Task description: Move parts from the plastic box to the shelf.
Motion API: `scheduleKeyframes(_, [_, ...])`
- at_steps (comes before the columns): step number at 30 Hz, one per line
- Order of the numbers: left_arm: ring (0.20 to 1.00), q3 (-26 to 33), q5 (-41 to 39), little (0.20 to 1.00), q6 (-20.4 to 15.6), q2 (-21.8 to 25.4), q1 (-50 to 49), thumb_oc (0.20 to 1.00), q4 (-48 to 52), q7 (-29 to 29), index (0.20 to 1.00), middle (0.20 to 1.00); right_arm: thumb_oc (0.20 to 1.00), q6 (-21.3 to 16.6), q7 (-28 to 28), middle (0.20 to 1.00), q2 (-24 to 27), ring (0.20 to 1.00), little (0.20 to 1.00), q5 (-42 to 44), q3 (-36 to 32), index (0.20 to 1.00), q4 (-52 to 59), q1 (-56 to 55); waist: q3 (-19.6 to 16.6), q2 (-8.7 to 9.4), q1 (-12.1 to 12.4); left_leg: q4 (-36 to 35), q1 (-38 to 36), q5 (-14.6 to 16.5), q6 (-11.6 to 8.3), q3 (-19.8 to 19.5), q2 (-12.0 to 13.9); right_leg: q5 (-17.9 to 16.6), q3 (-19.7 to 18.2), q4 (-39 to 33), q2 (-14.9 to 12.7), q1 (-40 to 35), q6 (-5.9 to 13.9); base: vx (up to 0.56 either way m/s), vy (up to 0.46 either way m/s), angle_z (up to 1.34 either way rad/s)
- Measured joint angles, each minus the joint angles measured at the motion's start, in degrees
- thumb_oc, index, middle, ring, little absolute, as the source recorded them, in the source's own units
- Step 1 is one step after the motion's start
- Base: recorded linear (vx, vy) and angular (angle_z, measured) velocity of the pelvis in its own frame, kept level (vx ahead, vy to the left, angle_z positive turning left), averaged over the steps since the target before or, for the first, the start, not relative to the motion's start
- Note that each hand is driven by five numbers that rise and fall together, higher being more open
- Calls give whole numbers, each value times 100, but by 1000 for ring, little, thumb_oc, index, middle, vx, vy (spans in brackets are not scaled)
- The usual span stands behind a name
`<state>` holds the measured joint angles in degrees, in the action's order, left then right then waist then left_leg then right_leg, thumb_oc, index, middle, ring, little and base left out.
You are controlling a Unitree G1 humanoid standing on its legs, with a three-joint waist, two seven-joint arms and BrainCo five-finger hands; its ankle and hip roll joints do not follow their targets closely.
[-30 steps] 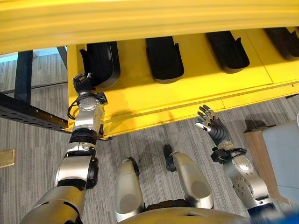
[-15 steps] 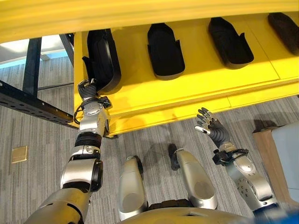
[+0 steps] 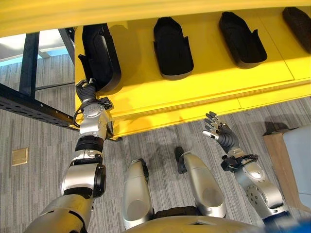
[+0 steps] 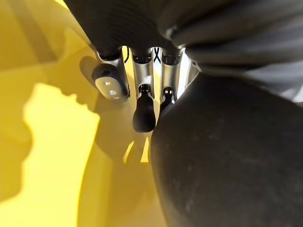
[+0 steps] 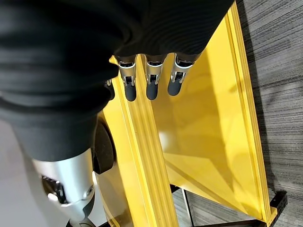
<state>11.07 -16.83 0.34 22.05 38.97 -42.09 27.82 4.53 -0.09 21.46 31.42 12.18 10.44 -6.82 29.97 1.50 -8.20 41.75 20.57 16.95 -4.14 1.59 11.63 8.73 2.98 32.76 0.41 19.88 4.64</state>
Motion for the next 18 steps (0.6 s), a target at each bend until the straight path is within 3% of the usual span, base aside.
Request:
scheduleKeyframes(1, [200, 40, 3, 200, -6, 0, -22, 200, 74, 3, 200, 200, 1000, 0, -1, 1000, 0, 1000, 1000, 1, -4, 1000, 0, -19, 5, -8, -14, 38, 48, 25, 10, 1, -4, 1, -3, 66, -5, 50, 3, 35, 24, -2])
scheduleKeyframes(2, [485, 57, 3, 485, -20, -3, -33, 485, 104, -3, 485, 485, 1000, 0, 3, 1000, -3, 1000, 1000, 2, 3, 1000, 0, -48, 23, -8, -6, 46, 48, 26, 7, 0, -5, 5, -7, 79, -9, 57, 2, 36, 23, 0])
scheduleKeyframes(3, [821, 102, -2, 821, -23, -6, -36, 821, 128, 3, 821, 821, 1000, 1, 5, 1000, -3, 1000, 1000, 6, 2, 1000, 0, -77, 32, -3, -1, 47, 47, 26, 6, -2, -5, 16, -6, 102, -9, 64, 3, 0, 0, 0])
scheduleKeyframes(4, [1000, 156, -2, 1000, -25, 0, -40, 1000, 122, 3, 1000, 1000, 1000, 1, 5, 1000, -2, 1000, 1000, 77, 2, 1000, 0, -89, 38, 7, 2, 48, 41, 21, -2, -5, -4, 29, -4, 109, -9, 66, -18, 0, 0, 0])
scheduleKeyframes(18, [1000, 213, -139, 1000, -86, 60, -35, 1000, -18, 0, 1000, 1000, 1000, 0, 5, 1000, 4, 1000, 1000, 175, 20, 1000, 2, -98, 47, 0, 34, 61, 14, 4, -29, -23, -2, 29, 7, 158, -8, 50, -18, 0, 0, 0])
